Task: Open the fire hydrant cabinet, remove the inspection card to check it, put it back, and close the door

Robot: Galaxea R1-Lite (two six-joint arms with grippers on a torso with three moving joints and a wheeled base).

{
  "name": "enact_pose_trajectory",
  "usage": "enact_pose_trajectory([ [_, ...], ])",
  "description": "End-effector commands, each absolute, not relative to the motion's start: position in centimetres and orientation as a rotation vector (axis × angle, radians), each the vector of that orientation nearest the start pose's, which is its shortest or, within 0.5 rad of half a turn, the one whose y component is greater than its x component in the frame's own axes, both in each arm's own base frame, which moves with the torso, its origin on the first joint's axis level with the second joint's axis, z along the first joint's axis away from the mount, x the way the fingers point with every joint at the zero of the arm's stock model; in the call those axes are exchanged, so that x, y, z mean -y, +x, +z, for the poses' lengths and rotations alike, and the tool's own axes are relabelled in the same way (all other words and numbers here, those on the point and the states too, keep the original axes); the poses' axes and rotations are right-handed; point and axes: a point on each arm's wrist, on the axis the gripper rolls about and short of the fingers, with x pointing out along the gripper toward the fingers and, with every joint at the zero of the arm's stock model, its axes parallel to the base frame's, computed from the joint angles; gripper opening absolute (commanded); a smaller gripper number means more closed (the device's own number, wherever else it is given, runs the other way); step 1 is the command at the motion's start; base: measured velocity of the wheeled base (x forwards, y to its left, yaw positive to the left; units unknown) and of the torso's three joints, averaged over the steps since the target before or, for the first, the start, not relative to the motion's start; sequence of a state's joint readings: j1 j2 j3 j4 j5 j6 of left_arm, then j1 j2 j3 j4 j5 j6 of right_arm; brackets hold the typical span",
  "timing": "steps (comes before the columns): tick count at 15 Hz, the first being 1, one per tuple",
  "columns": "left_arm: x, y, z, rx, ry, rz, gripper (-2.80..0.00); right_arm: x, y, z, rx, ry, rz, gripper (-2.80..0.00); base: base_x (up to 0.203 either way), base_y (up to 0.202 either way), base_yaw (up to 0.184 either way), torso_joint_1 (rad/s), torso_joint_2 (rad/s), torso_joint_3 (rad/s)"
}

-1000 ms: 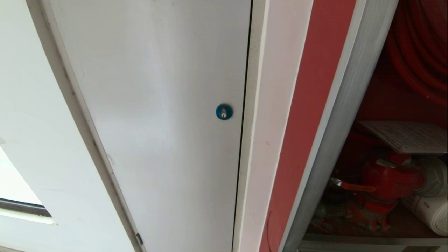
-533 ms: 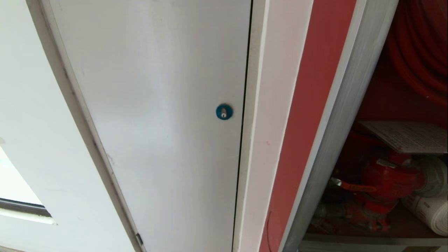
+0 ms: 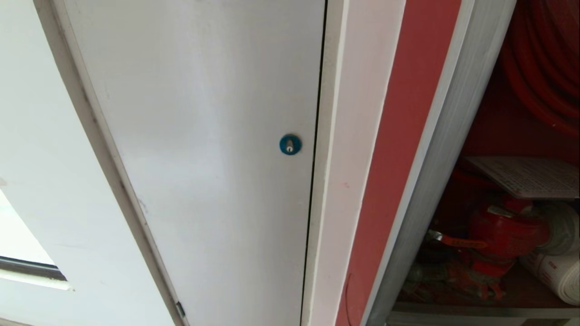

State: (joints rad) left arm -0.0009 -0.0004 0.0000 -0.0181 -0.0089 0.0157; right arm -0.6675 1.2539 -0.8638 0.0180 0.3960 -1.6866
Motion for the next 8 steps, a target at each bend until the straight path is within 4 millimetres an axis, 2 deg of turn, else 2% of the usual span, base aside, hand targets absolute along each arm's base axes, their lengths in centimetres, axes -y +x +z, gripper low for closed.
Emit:
enact_pose_trajectory([
  [1,0.0,-2.2,7.5,0.013,0.015,-0.01,-2.8,11.0,16.2,24.5,-0.467,-1.453,0.131,0.0,0.0,0.0,0.0,0.0,0.0,0.0],
  [5,0.0,-2.2,7.6,0.014,0.015,-0.009,-2.8,11.7,17.4,24.4,-0.453,-1.481,0.099,0.0,0.0,0.0,0.0,0.0,0.0,0.0],
  [6,0.0,-2.2,7.6,0.014,0.015,-0.009,-2.8,11.7,17.5,24.4,-0.451,-1.483,0.099,-2.8,0.0,0.0,0.0,0.0,0.0,0.0],
  [8,0.0,-2.2,7.6,0.014,0.015,-0.009,-2.8,11.5,17.6,24.5,-0.439,-1.487,0.105,-2.8,0.0,0.0,0.0,0.0,0.0,0.0],
])
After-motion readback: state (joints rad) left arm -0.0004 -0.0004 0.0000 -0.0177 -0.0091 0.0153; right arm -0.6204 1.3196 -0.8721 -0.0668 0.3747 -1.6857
